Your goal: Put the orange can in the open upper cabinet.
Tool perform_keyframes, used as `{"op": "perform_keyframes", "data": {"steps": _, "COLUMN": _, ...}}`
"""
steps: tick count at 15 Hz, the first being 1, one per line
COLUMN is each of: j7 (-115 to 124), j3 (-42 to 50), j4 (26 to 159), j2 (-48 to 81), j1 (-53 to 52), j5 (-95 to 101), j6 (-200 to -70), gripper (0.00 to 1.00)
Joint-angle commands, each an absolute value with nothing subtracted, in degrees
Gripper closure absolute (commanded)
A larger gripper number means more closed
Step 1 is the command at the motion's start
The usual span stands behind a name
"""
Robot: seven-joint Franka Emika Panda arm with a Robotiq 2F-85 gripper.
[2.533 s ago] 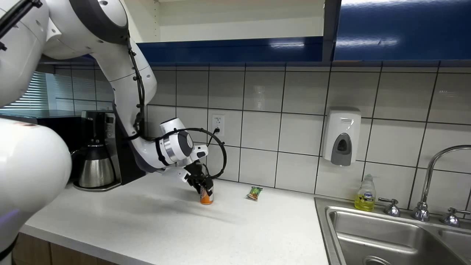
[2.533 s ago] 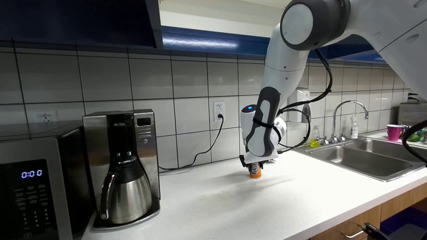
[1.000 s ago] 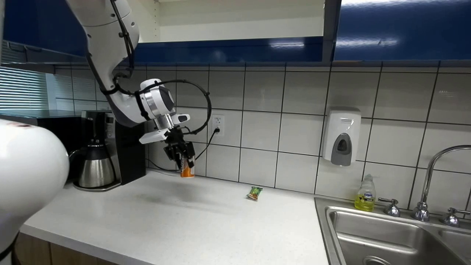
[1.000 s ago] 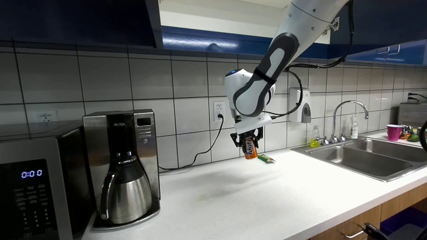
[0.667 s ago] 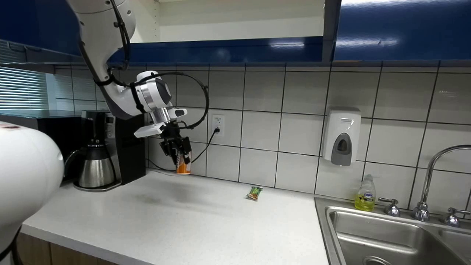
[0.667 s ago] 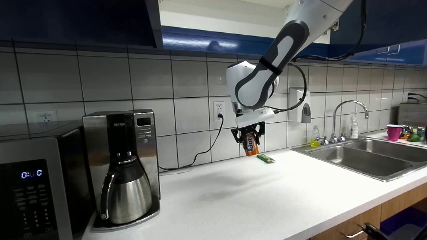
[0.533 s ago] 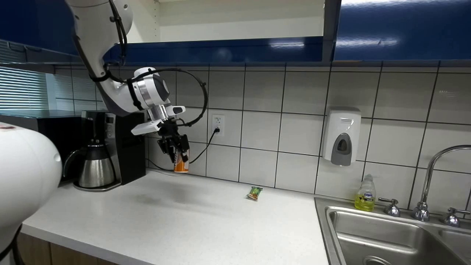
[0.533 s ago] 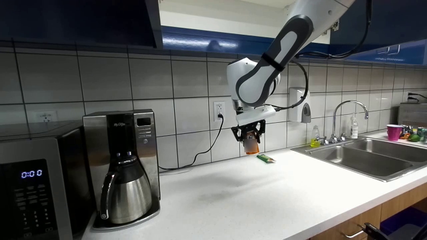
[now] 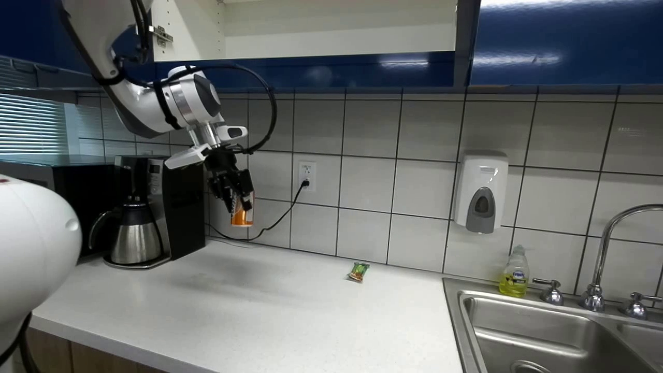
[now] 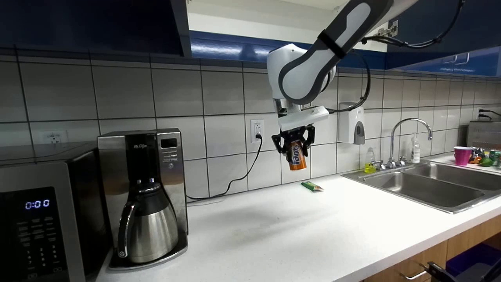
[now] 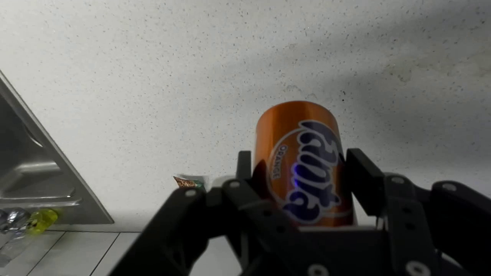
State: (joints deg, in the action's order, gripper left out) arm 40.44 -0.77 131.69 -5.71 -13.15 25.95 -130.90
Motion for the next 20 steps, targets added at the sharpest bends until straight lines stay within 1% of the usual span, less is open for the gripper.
{"op": "perform_keyframes", "data": {"steps": 1, "j7": 39.38, "j3": -4.71, "j4": 134.16, "j2": -12.37, "j1": -10.15, "j5": 23.40, "j6": -127.23, "gripper": 0.62}}
{"op": "perform_keyframes", "data": {"steps": 11, "j7": 38.20, "j3": -9.23, "j4": 133.84, "j2": -22.23, "j1": -8.05, "j5": 18.11, "j6": -118.89, "gripper": 0.62}}
{"op": "perform_keyframes", "data": {"steps": 20, "j7": 36.25, "j3": -11.56, "j4": 127.89, "j2": -26.21, "j1": -7.71, "j5": 16.28, "j6": -110.07, "gripper": 0.62}}
